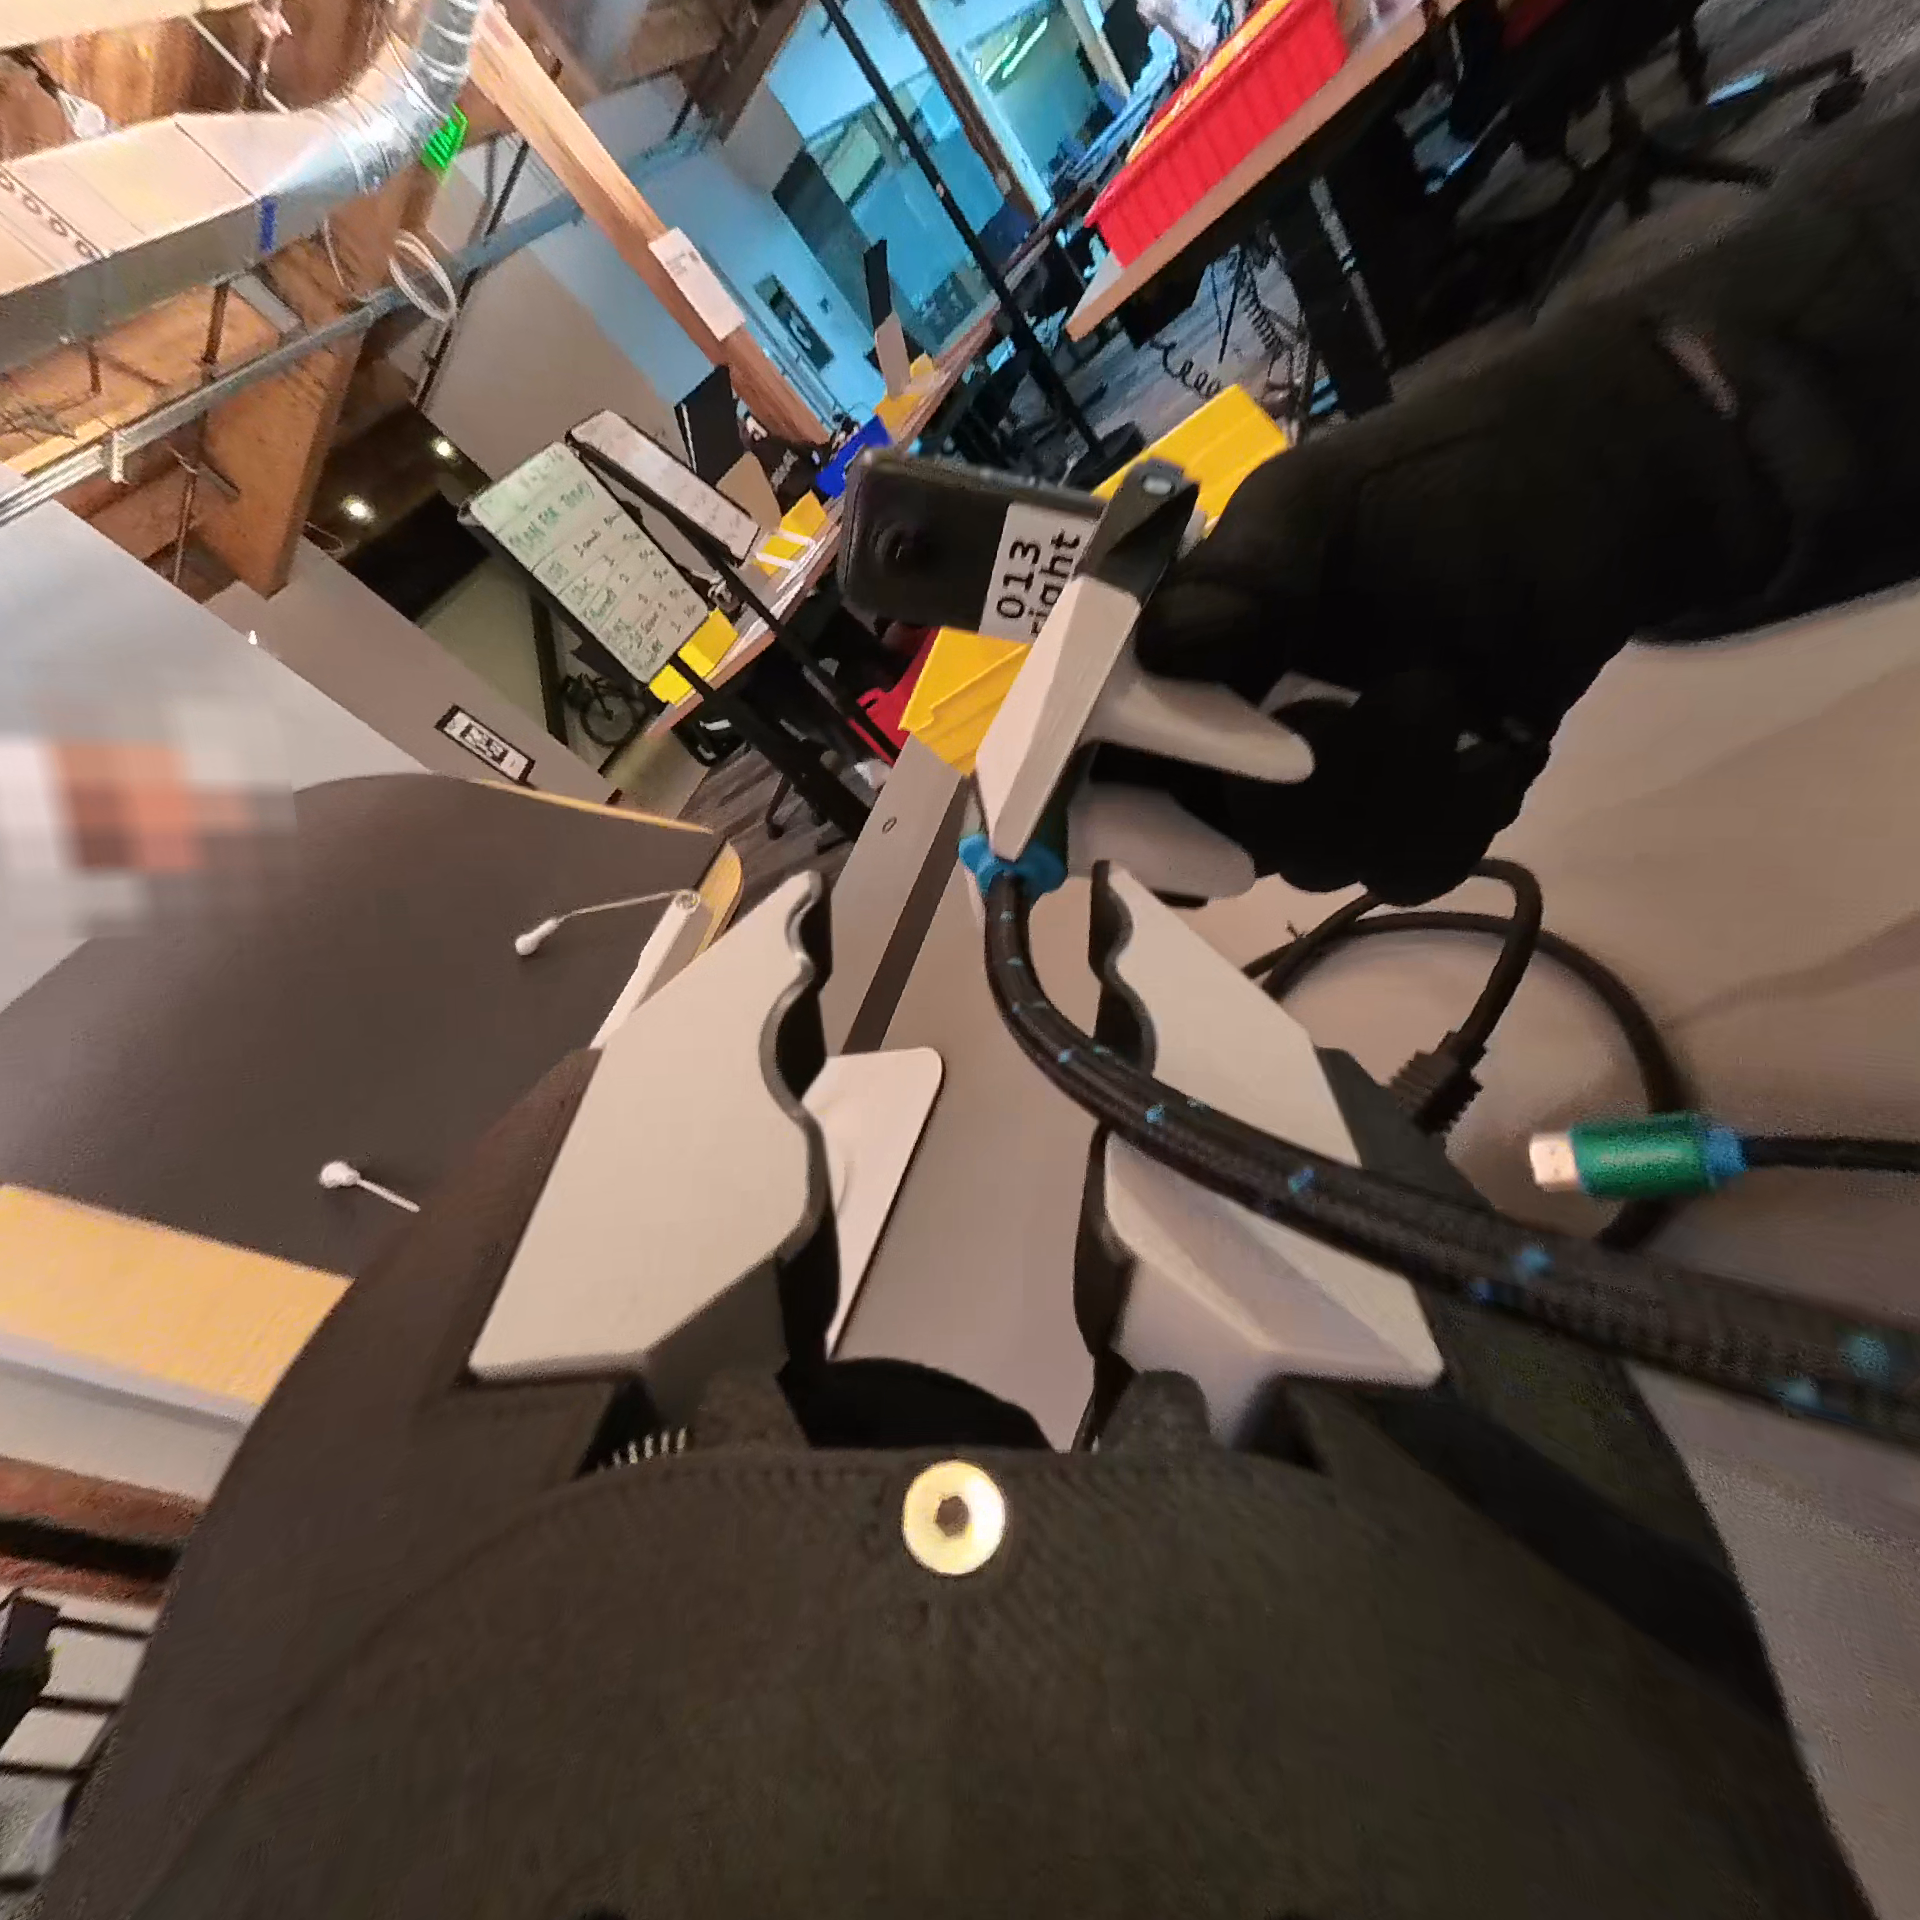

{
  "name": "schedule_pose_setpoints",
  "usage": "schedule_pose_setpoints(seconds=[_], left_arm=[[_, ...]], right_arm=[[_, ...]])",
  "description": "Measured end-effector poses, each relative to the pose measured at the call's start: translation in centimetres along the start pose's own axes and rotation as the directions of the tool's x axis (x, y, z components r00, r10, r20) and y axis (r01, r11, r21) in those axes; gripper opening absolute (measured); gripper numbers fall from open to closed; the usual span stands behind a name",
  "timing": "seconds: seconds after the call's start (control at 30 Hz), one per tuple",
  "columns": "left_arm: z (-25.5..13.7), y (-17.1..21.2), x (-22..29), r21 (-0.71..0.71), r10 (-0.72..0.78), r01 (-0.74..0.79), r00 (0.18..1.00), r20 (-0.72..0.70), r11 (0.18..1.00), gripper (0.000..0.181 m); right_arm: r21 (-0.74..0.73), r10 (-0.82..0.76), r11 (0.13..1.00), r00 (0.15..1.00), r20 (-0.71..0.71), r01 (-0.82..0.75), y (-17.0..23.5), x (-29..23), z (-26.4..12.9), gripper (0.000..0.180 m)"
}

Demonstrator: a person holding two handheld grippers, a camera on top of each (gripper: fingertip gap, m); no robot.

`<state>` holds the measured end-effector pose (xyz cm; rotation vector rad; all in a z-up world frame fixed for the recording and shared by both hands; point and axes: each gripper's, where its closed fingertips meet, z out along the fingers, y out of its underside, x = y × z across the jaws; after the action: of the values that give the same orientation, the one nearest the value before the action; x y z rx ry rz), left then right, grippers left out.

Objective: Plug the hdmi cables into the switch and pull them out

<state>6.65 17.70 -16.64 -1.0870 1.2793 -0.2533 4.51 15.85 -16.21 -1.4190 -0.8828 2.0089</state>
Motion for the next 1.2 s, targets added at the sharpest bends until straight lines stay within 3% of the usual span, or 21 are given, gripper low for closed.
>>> schedule_pose_setpoints(seconds=[0.3, 0.53, 0.7, 0.9, 1.2], left_arm=[[0.5, -0.9, 0.8, 0.024, -0.057, 0.057, 0.998, -0.019, 0.998, 0.018], [0.5, -0.7, 0.7, 0.031, -0.091, 0.091, 0.996, -0.021, 0.995, 0.018], [0.3, -0.9, 0.6, 0.035, -0.098, 0.099, 0.995, -0.023, 0.994, 0.01], [0.2, -1.1, 0.8, 0.042, -0.107, 0.109, 0.993, -0.046, 0.993, 0.008], [-0.6, -2.1, -0.2, 0.116, -0.264, 0.27, 0.963, -0.063, 0.956, 0.008]], right_arm=[[0.007, 0.03, 1.0, 0.999, -0.011, -0.03, -0.1, 0.3, -0.2, 0.012], [0.009, 0.024, 1.0, 0.999, -0.025, -0.024, -0.2, 0.4, -0.2, 0.013], [0.027, 0.041, 0.999, 0.998, -0.04, -0.039, -0.4, 0.8, -0.6, 0.027], [0.025, 0.034, 0.999, 0.998, -0.045, -0.033, -0.6, 0.9, -1.3, 0.022], [0.025, 0.004, 1.0, 1.0, -0.019, -0.003, -0.4, 1.1, -2.0, 0.028]])
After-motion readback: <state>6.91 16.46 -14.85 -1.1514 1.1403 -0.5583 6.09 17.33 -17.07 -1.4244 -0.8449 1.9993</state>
